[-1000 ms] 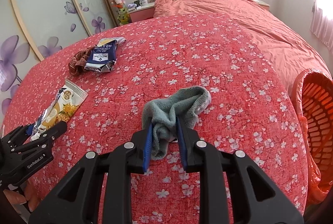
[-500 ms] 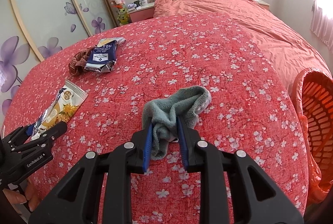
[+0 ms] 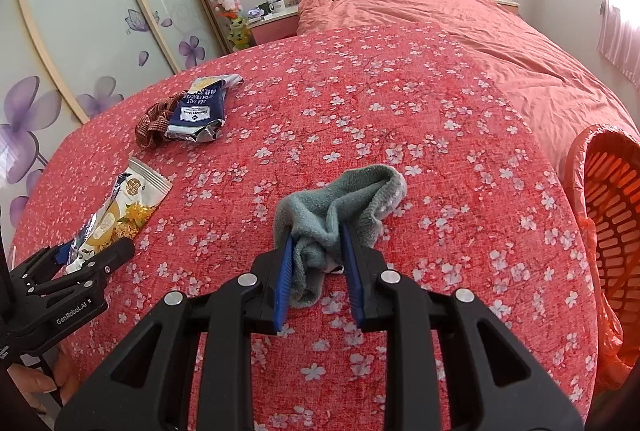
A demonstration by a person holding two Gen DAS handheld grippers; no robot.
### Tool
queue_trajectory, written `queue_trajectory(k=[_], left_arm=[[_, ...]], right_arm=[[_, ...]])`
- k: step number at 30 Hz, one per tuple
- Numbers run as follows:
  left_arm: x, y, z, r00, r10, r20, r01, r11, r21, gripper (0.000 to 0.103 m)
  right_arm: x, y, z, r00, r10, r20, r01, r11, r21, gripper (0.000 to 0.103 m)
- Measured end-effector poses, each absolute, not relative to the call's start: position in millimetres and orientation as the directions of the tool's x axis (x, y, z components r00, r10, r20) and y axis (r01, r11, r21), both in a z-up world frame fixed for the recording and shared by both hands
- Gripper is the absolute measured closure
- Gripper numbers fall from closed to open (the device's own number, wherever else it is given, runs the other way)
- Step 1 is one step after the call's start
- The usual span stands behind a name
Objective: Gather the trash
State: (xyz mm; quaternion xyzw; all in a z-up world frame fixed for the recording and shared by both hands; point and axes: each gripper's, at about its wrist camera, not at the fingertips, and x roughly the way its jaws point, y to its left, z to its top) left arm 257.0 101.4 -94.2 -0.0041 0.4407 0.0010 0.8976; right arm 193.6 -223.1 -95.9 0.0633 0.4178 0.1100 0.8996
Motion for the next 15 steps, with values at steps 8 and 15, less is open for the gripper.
queue_trajectory(k=[8, 15], left_arm=[[250.9, 96.8, -92.9, 0.618, -0.012, -0.786, 0.046, 0.999, 0.022, 0.058], [245.2, 92.7, -87.5, 0.622, -0.032, -0.782, 0.075, 0.997, 0.018, 0.063]], right_arm=[[190.7, -219.7, -89.7, 0.631, 0.235, -0.739, -0.157, 0.972, 0.176, 0.086], [172.6, -233.1, -74.7, 0.667, 0.233, -0.708, -0.153, 0.972, 0.177, 0.086]])
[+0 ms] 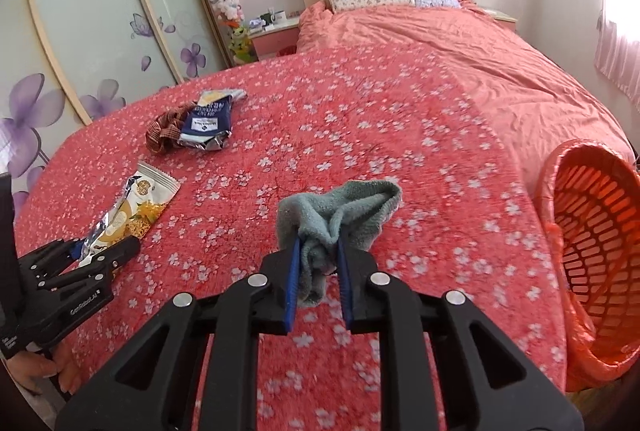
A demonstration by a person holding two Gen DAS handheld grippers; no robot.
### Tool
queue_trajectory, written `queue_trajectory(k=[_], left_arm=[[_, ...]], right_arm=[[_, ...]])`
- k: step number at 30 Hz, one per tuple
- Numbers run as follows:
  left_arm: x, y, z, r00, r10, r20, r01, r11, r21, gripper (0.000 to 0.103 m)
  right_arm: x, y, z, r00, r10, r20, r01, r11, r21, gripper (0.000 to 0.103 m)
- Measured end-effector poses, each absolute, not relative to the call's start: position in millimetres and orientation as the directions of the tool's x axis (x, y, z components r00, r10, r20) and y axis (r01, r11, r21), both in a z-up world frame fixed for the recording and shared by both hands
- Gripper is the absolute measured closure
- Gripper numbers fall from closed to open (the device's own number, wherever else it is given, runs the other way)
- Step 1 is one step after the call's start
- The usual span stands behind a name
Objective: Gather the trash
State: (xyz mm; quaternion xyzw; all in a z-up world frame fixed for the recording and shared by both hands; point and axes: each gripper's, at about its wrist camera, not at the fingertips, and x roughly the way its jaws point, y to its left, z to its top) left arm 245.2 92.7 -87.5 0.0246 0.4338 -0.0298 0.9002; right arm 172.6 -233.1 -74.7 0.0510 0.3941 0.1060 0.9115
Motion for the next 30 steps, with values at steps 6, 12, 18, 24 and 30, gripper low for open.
queue_trajectory(k=[6, 12, 18, 24, 30], left_arm=[[237.4, 85.1, -72.2, 0.644, -0.054, -0.763, 0.088, 0.996, 0.003, 0.063], [227.7, 63.5, -39.6, 0.685, -0.098, -0.722, 0.125, 0.992, -0.015, 0.063], [219.2, 22.7, -7.2, 0.717, -0.168, -0.676, 0.200, 0.979, -0.031, 0.063], [212.4, -20.6, 13.8, 0.719, -0.261, -0.644, 0.288, 0.955, -0.067, 0.063], [207.2, -72.5, 25.7, 0.695, -0.366, -0.619, 0.387, 0.916, -0.106, 0.063]], right_arm=[[160.2, -246.7, -58.4, 0.698, 0.229, -0.679, -0.147, 0.973, 0.178, 0.086], [144.8, -263.6, -36.4, 0.745, 0.221, -0.629, -0.134, 0.974, 0.183, 0.086], [128.0, -287.5, -17.4, 0.792, 0.187, -0.581, -0.103, 0.979, 0.175, 0.086], [111.9, -320.6, -4.8, 0.830, 0.128, -0.543, -0.042, 0.985, 0.167, 0.086], [103.5, -364.8, 2.8, 0.855, 0.055, -0.516, 0.047, 0.982, 0.182, 0.086]])
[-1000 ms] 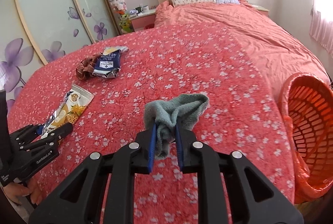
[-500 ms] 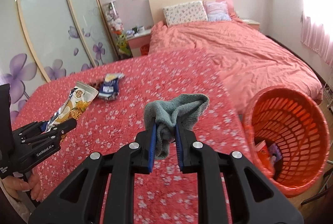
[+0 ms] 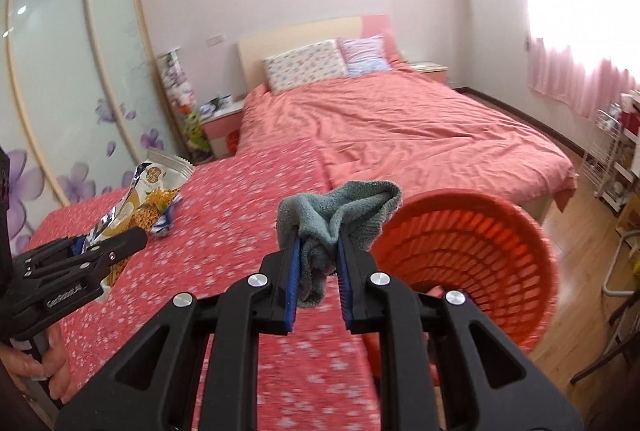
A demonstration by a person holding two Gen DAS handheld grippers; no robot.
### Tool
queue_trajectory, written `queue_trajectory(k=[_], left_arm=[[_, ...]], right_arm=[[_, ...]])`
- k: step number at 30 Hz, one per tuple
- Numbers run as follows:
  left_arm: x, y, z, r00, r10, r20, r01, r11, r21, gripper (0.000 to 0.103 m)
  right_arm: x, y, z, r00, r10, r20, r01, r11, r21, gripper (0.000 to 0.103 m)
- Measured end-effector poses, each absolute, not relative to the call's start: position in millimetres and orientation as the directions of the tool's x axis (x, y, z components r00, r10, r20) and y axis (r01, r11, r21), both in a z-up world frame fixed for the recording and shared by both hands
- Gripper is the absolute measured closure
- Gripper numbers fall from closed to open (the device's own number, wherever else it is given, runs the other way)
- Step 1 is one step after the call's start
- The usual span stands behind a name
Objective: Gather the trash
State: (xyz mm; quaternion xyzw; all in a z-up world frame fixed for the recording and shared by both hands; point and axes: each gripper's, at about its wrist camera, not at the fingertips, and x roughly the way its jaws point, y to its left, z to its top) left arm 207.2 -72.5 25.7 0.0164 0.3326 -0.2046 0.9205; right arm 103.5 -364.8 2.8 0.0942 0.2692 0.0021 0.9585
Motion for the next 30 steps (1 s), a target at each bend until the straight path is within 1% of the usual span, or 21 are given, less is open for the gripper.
queue_trajectory(k=[5, 10, 14, 19, 22, 23, 24, 27, 30], left_arm=[[205.5, -124.0, 26.7, 0.651, -0.450, -0.611, 0.478, 0.869, -0.130, 0.063], [207.9, -179.5, 20.3, 0.601, -0.513, -0.613, 0.558, 0.818, -0.139, 0.063], [212.0, -218.3, 10.7, 0.559, -0.546, -0.624, 0.601, 0.785, -0.149, 0.063], [228.1, -256.8, -5.7, 0.515, -0.560, -0.649, 0.623, 0.764, -0.165, 0.062], [237.7, -267.4, -19.6, 0.513, -0.537, -0.669, 0.607, 0.778, -0.160, 0.059], [242.2, -269.4, -24.8, 0.505, -0.534, -0.678, 0.604, 0.780, -0.164, 0.055], [244.5, -270.6, -27.8, 0.503, -0.528, -0.684, 0.600, 0.783, -0.164, 0.055], [253.0, -267.9, -40.5, 0.502, -0.504, -0.703, 0.581, 0.799, -0.158, 0.050], [257.5, -260.5, -46.8, 0.513, -0.478, -0.713, 0.564, 0.814, -0.140, 0.048]], right_arm=[[97.5, -408.0, 1.5, 0.860, -0.012, -0.510, 0.131, 0.971, 0.198, 0.086], [101.3, -438.6, -6.6, 0.853, -0.042, -0.520, 0.188, 0.955, 0.230, 0.086], [104.2, -455.7, -12.8, 0.850, -0.050, -0.525, 0.214, 0.943, 0.256, 0.086], [113.2, -474.2, -21.1, 0.844, -0.055, -0.533, 0.234, 0.933, 0.274, 0.085], [119.4, -483.5, -27.7, 0.837, -0.047, -0.545, 0.240, 0.927, 0.289, 0.082], [120.5, -486.1, -30.1, 0.835, -0.047, -0.549, 0.244, 0.925, 0.293, 0.077], [123.0, -488.6, -33.8, 0.831, -0.043, -0.555, 0.248, 0.921, 0.300, 0.073], [123.9, -493.7, -40.2, 0.825, -0.029, -0.564, 0.249, 0.915, 0.317, 0.065], [122.8, -494.4, -45.2, 0.818, -0.033, -0.574, 0.257, 0.914, 0.314, 0.060]])
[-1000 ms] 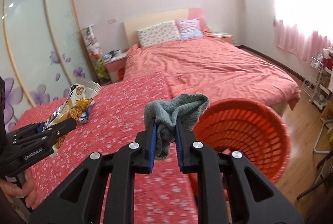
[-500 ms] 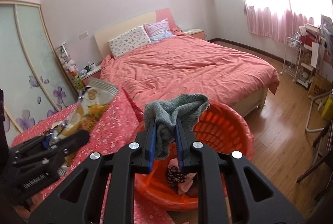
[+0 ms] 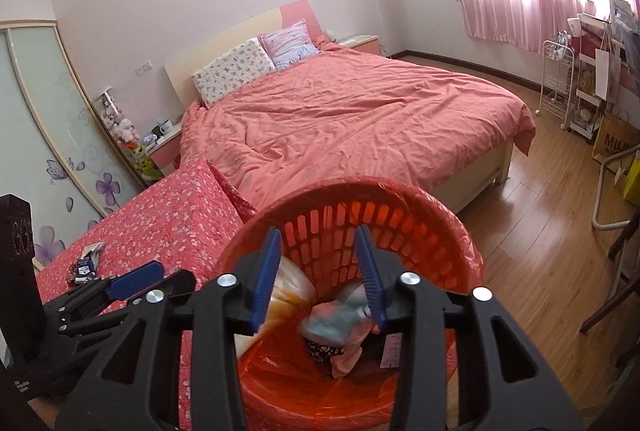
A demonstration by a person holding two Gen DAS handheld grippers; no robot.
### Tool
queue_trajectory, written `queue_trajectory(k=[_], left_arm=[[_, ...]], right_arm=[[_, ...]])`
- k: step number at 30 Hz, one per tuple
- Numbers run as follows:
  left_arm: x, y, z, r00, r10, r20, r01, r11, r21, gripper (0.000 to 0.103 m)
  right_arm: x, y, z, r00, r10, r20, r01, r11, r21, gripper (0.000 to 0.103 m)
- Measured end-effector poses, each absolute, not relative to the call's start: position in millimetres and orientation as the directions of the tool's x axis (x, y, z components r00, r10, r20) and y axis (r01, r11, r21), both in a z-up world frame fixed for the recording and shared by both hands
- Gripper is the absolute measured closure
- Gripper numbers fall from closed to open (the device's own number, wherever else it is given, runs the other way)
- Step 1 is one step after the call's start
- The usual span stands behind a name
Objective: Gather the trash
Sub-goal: 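Open both grippers over the orange basket to drop wrapper and sock, then grasp the brown plaid scrunchie with the left gripper while the right grasps the blue cracker packet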
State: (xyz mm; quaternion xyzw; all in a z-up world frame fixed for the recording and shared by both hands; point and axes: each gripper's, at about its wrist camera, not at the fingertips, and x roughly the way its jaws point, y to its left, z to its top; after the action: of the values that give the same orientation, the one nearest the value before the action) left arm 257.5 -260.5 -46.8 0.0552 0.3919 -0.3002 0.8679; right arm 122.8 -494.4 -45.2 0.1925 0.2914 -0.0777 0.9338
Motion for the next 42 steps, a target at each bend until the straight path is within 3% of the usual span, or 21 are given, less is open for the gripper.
queue_trajectory(k=[12, 18, 25, 28, 35, 37, 39, 42], left_arm=[[256.3, -167.5, -44.0, 0.642, -0.312, -0.700, 0.436, 0.900, -0.001, 0.032], [275.0, -69.8, -46.0, 0.700, -0.145, -0.700, 0.243, 0.969, 0.042, 0.026], [319.8, 66.1, -51.8, 0.693, 0.050, -0.719, -0.069, 0.998, 0.003, 0.027], [343.1, 108.5, -56.2, 0.674, 0.069, -0.735, -0.146, 0.988, -0.041, 0.038], [396.4, 142.7, -68.3, 0.625, 0.029, -0.780, -0.213, 0.968, -0.135, 0.044], [407.7, 146.7, -74.7, 0.609, 0.047, -0.792, -0.216, 0.970, -0.109, 0.053], [416.8, 148.9, -80.9, 0.589, 0.048, -0.807, -0.206, 0.974, -0.092, 0.076], [411.2, 151.9, -83.4, 0.591, 0.043, -0.806, -0.196, 0.976, -0.092, 0.086]], right_arm=[[118.1, -462.3, -38.6, 0.814, -0.046, -0.579, 0.226, 0.943, 0.243, 0.043], [124.3, -417.7, -42.1, 0.796, -0.010, -0.605, 0.157, 0.969, 0.191, 0.040], [138.6, -360.8, -48.3, 0.768, 0.056, -0.638, 0.044, 0.989, 0.140, 0.039], [146.9, -337.3, -50.3, 0.759, 0.074, -0.647, 0.004, 0.993, 0.118, 0.039], [167.7, -293.0, -53.1, 0.744, 0.099, -0.661, -0.063, 0.995, 0.079, 0.039], [173.2, -282.5, -54.0, 0.739, 0.105, -0.666, -0.078, 0.994, 0.070, 0.039], [178.4, -272.1, -55.0, 0.733, 0.112, -0.671, -0.093, 0.994, 0.064, 0.039], [184.9, -255.4, -56.0, 0.724, 0.129, -0.677, -0.117, 0.991, 0.064, 0.039]])
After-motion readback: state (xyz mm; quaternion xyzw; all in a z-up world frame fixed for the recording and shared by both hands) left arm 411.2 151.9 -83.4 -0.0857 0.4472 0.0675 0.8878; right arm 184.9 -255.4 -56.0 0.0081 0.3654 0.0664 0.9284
